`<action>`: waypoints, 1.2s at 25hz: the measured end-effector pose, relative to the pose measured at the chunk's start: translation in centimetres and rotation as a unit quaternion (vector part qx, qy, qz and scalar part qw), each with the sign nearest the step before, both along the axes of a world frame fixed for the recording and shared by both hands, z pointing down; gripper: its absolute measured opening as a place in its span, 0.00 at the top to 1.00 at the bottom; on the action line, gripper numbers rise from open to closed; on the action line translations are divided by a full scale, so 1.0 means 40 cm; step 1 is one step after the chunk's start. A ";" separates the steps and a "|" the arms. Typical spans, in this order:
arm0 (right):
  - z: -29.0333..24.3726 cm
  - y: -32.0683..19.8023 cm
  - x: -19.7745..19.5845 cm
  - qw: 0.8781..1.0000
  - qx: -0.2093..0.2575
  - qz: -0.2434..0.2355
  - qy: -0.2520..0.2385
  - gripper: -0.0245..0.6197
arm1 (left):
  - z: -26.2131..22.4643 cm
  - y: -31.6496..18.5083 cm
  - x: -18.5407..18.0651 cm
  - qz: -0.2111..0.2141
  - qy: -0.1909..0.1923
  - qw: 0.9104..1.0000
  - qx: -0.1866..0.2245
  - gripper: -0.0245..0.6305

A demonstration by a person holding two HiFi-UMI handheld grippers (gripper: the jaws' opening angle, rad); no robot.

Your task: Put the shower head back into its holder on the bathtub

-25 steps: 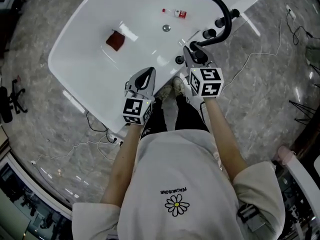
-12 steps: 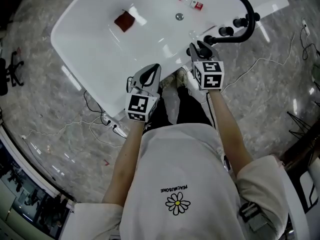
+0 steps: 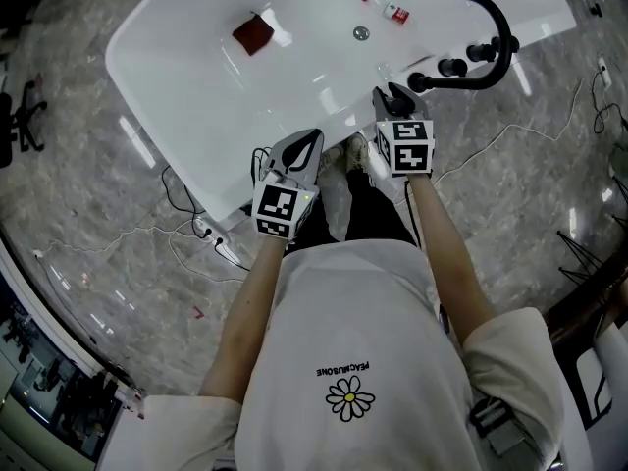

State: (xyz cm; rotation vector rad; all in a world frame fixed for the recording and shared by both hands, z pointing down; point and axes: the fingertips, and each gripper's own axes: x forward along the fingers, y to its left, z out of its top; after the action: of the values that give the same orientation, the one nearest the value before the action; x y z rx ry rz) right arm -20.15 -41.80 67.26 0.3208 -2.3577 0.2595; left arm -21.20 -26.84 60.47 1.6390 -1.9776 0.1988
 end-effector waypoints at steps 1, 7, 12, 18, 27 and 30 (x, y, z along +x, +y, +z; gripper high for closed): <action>0.001 0.001 -0.001 1.000 -0.005 -0.001 -0.001 0.79 | -0.002 -0.001 0.003 0.002 -0.001 1.000 0.001 0.96; -0.114 -0.002 -0.007 0.998 -0.022 0.020 -0.055 0.70 | -0.062 -0.013 -0.024 -0.004 -0.013 0.999 0.032 0.96; -0.408 -0.023 -0.018 0.983 0.012 0.037 -0.178 0.84 | -0.249 -0.067 -0.104 0.007 -0.075 0.992 0.106 0.96; -0.692 -0.009 0.049 0.956 0.043 0.046 -0.288 0.95 | -0.504 -0.114 -0.126 0.015 -0.111 0.966 0.233 0.96; -0.762 0.063 0.100 0.949 0.126 0.006 -0.289 0.95 | -0.553 -0.187 -0.060 0.050 -0.111 0.954 0.274 0.96; -0.768 0.074 0.116 0.946 0.127 0.014 -0.297 0.95 | -0.560 -0.192 -0.042 0.058 -0.111 0.952 0.279 0.96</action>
State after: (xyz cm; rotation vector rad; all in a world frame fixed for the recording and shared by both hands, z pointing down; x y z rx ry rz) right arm -15.49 -38.85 36.56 0.4474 -2.9951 0.0645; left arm -22.89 -34.53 38.06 2.1689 -2.2429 -0.1596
